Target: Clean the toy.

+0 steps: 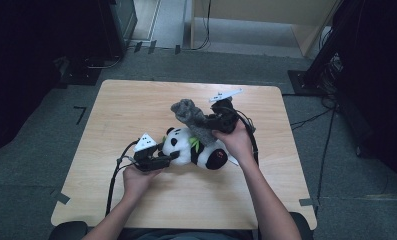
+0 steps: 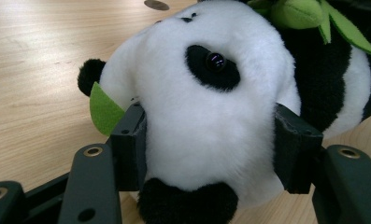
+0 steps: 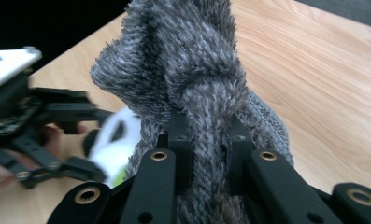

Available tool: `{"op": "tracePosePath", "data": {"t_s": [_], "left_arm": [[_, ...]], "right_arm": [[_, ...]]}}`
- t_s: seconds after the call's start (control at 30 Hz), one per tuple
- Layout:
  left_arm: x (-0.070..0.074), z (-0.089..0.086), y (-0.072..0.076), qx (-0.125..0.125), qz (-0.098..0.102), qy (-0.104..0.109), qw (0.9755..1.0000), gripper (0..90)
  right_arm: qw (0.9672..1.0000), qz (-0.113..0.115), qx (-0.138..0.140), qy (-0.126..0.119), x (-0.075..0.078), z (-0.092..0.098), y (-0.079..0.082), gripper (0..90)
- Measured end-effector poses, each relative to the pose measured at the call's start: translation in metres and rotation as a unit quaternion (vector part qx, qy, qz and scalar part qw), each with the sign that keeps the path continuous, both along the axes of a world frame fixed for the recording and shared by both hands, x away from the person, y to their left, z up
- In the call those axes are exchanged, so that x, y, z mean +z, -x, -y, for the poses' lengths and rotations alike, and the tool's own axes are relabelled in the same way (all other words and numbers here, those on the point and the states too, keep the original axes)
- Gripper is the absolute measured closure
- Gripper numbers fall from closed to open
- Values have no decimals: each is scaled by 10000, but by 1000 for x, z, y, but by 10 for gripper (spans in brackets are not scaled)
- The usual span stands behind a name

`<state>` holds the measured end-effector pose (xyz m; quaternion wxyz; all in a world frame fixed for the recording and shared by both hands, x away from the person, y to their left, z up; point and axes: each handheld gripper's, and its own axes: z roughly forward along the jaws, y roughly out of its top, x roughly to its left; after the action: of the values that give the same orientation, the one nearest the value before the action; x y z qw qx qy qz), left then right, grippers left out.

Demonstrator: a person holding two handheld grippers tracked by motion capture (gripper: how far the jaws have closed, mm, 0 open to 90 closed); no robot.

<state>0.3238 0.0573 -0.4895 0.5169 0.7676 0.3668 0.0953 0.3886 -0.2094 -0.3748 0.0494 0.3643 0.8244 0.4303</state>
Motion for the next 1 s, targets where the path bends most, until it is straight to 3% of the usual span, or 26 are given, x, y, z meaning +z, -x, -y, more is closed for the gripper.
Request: {"op": "tracePosePath", "data": {"t_s": [0.23, 0.5, 0.6, 0.83, 1.0], "left_arm": [[1, 1, 1, 12, 27, -10, 10000, 389], [1, 1, 1, 14, -72, -35, 10000, 386], [2, 2, 1, -11, -78, -74, 9999, 386], [3, 3, 2, -19, -10, -186, 9998, 390], [3, 2, 2, -33, -25, -203, 9998, 391]], "right_arm": [[9986, 35, 479, 205, 2, -34, 14, 779], [9946, -228, 821, 591, -22, -63, 16, 758], [9936, -435, 878, 568, -28, -63, 13, 754], [9926, -240, 929, 743, -27, -59, 13, 777], [9936, -219, 869, 685, -27, -51, 9, 784]]}}
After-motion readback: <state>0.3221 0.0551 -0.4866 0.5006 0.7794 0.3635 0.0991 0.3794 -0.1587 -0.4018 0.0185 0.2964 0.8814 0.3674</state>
